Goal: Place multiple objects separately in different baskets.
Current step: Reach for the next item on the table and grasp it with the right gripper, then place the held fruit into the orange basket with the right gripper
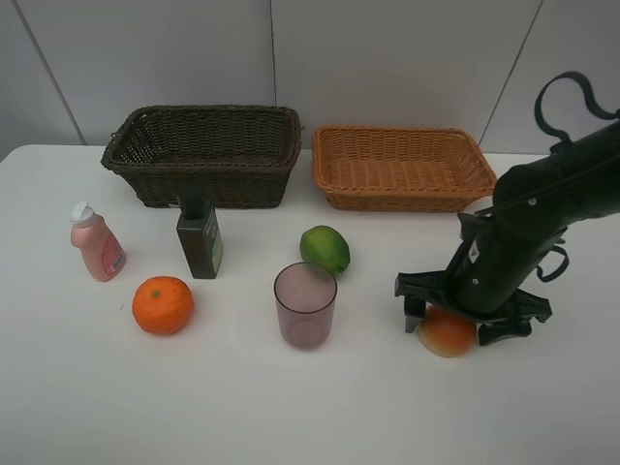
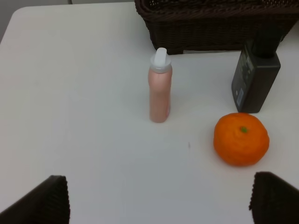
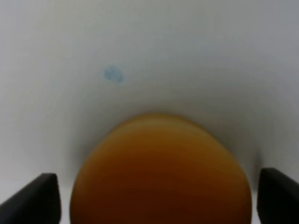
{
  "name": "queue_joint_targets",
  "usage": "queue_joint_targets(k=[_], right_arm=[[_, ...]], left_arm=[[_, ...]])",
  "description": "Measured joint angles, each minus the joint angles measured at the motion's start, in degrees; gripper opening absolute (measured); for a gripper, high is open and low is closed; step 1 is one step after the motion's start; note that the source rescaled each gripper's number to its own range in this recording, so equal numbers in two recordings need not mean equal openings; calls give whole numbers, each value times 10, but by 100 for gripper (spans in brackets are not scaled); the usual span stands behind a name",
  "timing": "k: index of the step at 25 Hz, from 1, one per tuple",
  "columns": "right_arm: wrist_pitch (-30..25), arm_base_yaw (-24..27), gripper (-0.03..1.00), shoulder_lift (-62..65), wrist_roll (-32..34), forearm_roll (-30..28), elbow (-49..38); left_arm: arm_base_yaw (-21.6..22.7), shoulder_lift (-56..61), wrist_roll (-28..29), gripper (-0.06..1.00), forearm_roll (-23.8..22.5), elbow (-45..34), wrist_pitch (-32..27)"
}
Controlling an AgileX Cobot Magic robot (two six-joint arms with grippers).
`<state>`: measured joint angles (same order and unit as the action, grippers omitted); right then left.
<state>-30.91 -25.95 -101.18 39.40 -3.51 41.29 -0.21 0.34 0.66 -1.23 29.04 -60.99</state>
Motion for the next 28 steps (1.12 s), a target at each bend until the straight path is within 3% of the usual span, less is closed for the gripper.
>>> queue_joint_targets(k=[3,4,24,28], right_arm=[[1,0,11,-3,0,0,0],[1,0,0,-3,0,0,0],[4,0,0,-1,0,0,0],[-33,0,0,16,-17,-4,27]], left_arm=[[0,0,0,100,0,0,0],[0,0,0,100,0,0,0],[0,0,0,100,0,0,0],[0,0,0,100,0,0,0]])
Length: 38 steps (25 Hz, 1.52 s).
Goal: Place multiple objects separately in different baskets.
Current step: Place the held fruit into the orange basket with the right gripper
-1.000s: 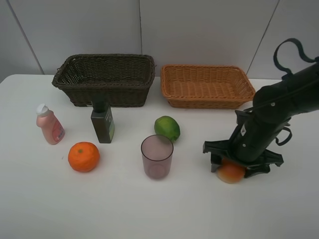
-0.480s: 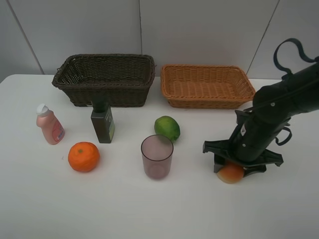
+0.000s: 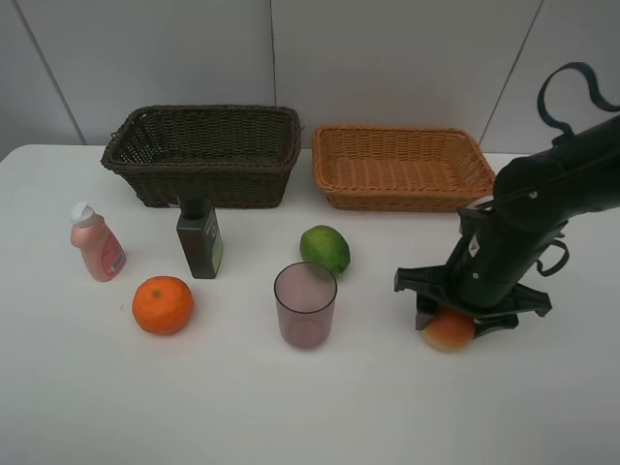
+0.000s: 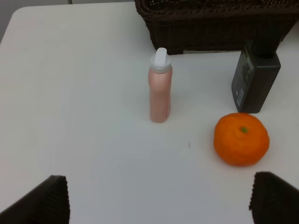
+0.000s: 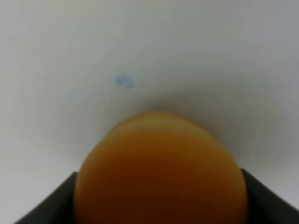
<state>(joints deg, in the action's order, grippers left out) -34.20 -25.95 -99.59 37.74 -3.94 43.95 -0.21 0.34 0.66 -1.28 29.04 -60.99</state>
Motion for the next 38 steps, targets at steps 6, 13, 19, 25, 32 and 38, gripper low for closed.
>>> queue_joint_targets(k=[6,13,19,25,32,38], right_arm=[[-127,0,0,11,-53,-22,103],[-221,0,0,2,-106,-47,240],[-285,19,0,-48,-140,-80,364],[-289,38,0,-111,-149,-111,462],[-206,53,0,-188,-149,-126,539],[-76,63,0,-236,-149,-130,545]], left_arm=[[0,0,0,100,0,0,0],[0,0,0,100,0,0,0],[0,0,0,100,0,0,0],[0,0,0,100,0,0,0],[0,0,0,100,1,0,0],[0,0,0,100,1,0,1]])
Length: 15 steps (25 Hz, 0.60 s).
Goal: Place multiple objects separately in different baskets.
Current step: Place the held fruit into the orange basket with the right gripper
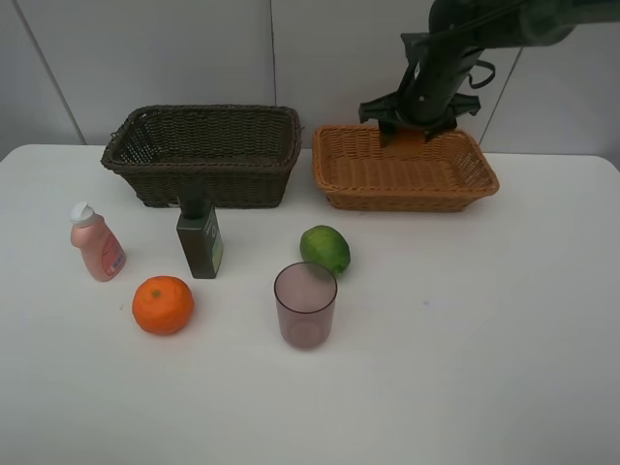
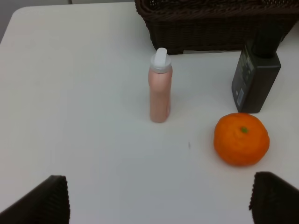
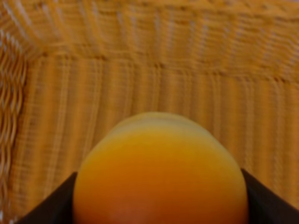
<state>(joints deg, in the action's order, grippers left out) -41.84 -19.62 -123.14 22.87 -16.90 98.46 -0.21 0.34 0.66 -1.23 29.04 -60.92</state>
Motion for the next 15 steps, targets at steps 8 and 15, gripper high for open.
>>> queue_joint_targets(k=[8,15], right_arm=[[56,8,0,-55,0,0,0],[55,10,84,-57,0,0,0]], left_arm=[[0,0,0,100,0,0,0],[0,0,0,100,0,0,1]])
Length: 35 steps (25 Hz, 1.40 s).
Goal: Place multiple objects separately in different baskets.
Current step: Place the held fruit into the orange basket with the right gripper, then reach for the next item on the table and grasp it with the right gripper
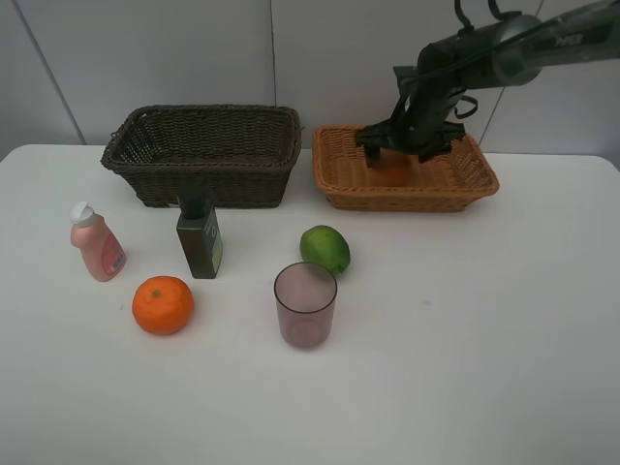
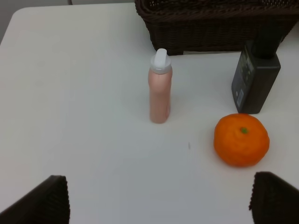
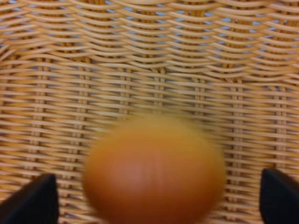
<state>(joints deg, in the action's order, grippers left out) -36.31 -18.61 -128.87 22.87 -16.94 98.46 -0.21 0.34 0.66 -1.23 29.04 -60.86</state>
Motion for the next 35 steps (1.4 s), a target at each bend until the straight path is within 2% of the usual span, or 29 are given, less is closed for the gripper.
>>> queue_joint_targets(k=[2,4,11,15,19,24,27,32,35], right_arm=[[-4,0,94,0,0,1,0],[-12,0,97,4,0,1,0],[-111,-29,100,61,-1,10,0],[-193,-67,100,89,-20,39,0],[-230,-114,100,109,-28,78,-13],[-235,-171,100,120,-29,87,-46],[-212,-199,100,120,-29,89,-72],[-149,-213,100,120,-28,90,-114],[-133,-213,100,114,-28,88,-122]], left_arm=[[0,0,0,100,0,0,0],[0,0,0,100,0,0,0],[0,0,0,100,0,0,0],[0,0,0,100,0,0,0],[0,0,0,100,0,0,0],[0,0,0,100,0,0,0],[0,0,0,100,0,0,0],[0,0,0,100,0,0,0],[0,0,0,100,0,0,0]])
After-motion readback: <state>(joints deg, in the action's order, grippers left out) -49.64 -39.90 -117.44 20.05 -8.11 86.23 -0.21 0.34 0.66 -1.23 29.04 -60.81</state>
